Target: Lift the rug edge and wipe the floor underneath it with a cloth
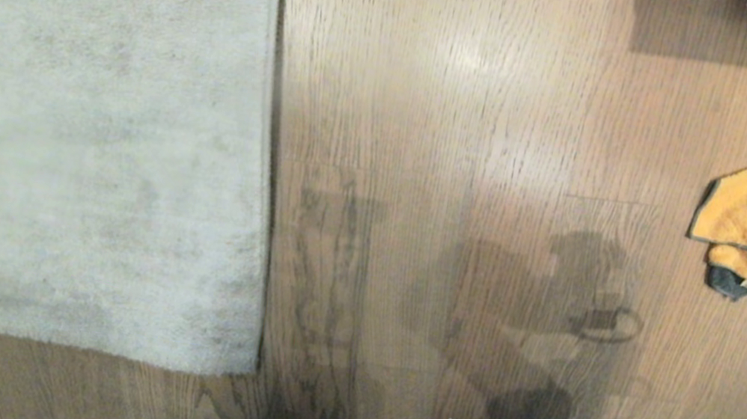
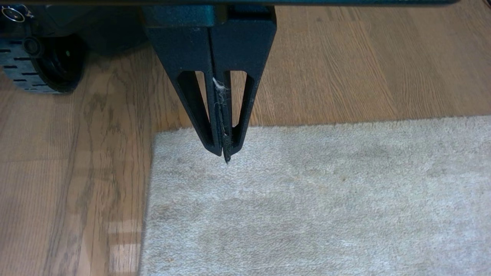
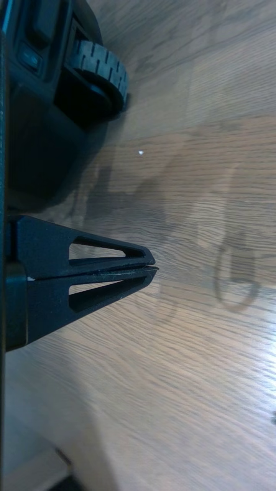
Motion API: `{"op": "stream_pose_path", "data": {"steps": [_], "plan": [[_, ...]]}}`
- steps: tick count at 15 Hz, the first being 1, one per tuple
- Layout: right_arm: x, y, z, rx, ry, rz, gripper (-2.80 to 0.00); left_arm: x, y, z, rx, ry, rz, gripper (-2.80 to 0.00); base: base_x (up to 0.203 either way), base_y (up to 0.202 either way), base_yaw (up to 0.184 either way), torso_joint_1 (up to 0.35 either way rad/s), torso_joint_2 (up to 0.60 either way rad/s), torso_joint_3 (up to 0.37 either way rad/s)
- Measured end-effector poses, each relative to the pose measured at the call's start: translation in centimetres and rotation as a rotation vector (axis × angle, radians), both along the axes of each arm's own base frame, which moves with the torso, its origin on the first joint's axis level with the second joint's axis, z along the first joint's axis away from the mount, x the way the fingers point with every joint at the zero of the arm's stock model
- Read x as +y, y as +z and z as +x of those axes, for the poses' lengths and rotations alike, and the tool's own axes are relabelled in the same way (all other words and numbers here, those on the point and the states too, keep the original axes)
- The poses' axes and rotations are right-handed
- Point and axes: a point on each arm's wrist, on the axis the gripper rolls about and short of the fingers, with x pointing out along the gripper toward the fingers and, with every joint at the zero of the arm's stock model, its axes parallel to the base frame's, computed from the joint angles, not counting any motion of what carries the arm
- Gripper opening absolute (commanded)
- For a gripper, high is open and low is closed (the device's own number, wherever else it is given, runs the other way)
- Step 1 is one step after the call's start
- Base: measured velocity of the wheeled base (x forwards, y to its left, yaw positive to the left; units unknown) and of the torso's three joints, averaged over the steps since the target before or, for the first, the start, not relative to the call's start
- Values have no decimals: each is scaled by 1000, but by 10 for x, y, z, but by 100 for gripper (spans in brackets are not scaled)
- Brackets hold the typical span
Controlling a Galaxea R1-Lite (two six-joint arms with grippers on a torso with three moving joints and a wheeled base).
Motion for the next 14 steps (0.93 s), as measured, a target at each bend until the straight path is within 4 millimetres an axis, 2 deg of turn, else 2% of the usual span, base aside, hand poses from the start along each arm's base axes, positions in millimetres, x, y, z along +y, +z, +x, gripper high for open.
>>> {"op": "stream_pose_path", "data": {"steps": [8, 14], "plan": [[10, -25, -43, -38, -19, 8, -280, 0, 0, 0, 0, 0, 0, -280, 0, 0, 0, 0, 0, 0], [10, -44, -52, -59, -11, 5, -280, 0, 0, 0, 0, 0, -1, -280, 0, 0, 0, 0, 0, 0]]}}
